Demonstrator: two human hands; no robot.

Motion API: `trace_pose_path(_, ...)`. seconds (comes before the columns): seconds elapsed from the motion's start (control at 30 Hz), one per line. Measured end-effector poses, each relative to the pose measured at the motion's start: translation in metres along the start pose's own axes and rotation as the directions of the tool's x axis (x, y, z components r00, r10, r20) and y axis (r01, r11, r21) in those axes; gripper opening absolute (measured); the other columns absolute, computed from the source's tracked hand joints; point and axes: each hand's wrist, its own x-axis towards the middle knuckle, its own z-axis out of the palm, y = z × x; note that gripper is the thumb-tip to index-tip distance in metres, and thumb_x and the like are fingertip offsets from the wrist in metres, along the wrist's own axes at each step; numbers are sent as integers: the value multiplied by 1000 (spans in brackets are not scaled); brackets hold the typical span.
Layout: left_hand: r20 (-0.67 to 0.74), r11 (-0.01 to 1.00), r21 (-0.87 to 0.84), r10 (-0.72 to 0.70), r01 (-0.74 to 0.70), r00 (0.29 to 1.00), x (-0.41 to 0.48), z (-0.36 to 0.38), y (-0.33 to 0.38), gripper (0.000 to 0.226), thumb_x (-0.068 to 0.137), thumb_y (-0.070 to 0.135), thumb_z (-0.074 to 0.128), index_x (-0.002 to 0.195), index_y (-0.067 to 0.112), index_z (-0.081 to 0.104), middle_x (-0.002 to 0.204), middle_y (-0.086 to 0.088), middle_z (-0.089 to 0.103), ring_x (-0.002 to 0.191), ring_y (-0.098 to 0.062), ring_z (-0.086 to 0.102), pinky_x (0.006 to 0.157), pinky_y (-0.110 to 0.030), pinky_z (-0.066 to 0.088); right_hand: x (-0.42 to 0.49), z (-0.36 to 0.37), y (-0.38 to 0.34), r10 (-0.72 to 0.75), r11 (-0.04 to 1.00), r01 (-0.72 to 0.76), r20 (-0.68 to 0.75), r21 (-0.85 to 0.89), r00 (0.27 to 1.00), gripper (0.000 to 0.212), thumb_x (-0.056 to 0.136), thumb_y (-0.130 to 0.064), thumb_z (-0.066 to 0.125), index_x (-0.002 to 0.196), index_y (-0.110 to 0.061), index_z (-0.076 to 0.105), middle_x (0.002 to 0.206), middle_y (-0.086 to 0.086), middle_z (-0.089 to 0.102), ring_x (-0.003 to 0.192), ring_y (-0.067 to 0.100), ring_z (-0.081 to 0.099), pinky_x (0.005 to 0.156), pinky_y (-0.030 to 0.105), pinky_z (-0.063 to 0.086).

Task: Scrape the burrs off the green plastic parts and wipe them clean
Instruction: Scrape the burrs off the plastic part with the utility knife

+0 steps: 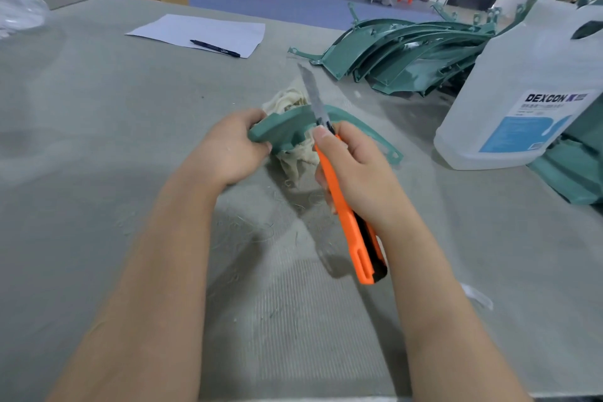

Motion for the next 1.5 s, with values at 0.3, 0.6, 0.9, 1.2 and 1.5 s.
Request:
trace_pose_path(0.3,0,1000,-7,4,-4,1000,1,0,-1,28,89,3,57,72,25,50,66,-4,51,62,-26,47,55,-29,35,-2,10,0,-13,1000,15,90,-18,996,31,100,-33,48,81,-9,43,60,4,48,41,10,47,44,26,41)
trace_pose_path(0.6,20,999,-20,-31,31,999,2,1,3,18,91,6,56,99,22,59,93,-6,63,87,-23,57,75,-27,42,-8,11,-5,-131,990,116,222,77,966,25,101,-26,48,80,-13,46,53,-1,49,38,9,45,38,23,39)
trace_pose_path(0.9,17,999,-29,-18,18,1000,1,1,-1,28,89,4,55,73,27,51,74,-6,53,70,-25,49,65,-30,36,10,-9,13,205,978,-207,-156,3,966,31,98,-40,46,88,-11,52,72,10,52,60,20,48,64,38,45)
trace_pose_path(1.2,11,1000,-2,-2,2,1000,1,0,0,29,89,3,56,72,26,49,68,-2,49,65,-23,45,57,-28,32,7,-6,12,184,982,-183,-18,41,983,30,99,-39,48,85,-13,49,63,7,47,43,13,44,41,22,40)
trace_pose_path(1.5,9,1000,-7,18,-18,1000,3,-1,-2,22,89,3,56,84,24,54,72,-3,51,71,-25,48,63,-29,34,7,-7,12,157,986,-157,3,56,988,28,99,-36,47,84,-13,47,63,8,45,41,11,42,40,21,39)
